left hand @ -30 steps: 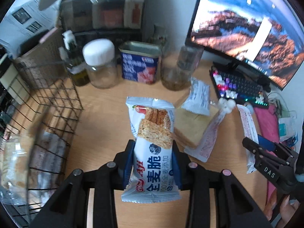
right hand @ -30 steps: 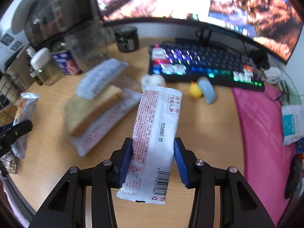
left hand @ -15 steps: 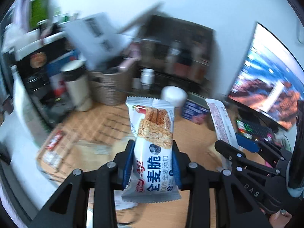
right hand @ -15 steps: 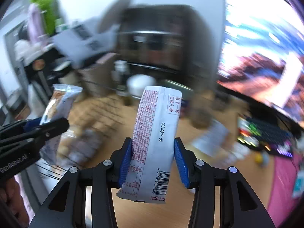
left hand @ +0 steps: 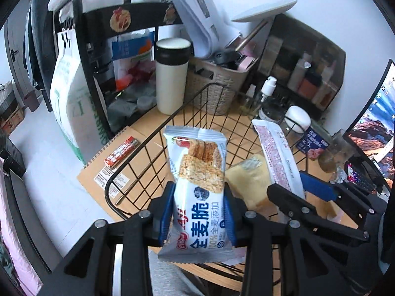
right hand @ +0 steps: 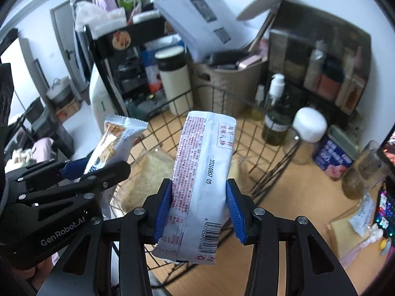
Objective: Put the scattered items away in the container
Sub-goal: 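Carry the snack bar to the basket while the right gripper carries a white sachet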
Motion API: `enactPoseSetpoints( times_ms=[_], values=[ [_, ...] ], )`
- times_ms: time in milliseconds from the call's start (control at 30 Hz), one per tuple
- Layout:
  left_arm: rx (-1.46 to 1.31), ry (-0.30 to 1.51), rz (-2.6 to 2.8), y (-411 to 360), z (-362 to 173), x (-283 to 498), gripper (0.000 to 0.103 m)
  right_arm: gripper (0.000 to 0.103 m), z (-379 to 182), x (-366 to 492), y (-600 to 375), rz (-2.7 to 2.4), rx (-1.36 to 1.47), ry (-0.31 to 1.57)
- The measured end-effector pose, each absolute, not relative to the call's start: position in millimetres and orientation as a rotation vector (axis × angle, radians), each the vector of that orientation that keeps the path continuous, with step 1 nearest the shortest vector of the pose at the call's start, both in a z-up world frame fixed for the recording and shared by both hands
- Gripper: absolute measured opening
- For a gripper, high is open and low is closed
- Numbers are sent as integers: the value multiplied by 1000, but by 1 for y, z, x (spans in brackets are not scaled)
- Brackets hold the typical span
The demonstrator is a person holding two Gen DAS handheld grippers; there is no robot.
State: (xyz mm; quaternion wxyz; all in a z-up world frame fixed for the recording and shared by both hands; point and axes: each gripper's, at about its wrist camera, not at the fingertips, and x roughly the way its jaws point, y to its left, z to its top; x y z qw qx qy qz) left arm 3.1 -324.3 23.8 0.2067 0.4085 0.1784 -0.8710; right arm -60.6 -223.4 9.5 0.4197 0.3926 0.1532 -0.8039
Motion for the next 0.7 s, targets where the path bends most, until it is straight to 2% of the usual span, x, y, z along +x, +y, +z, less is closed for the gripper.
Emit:
enactPoseSetpoints(
  times_ms=[133,233,267,333,700],
  values=[
    [1151,497,-2425,-327,20,1,43,46,6,-61,-231,-2019,988,399],
    [1113,471,-2396,-331,23,4,63,47,6,-65,-233,-2026,987,402],
    [1112,479,-2391,-333,23,4,66,49,7,-67,-231,-2042,983,399],
    [1120,531,-2403,-337,23,4,68,60,11,-70,-228,-2065,982,399],
    [1095,523,-2448,-318,43,2,68,61,30,-83,-190,-2119,966,314]
  ],
)
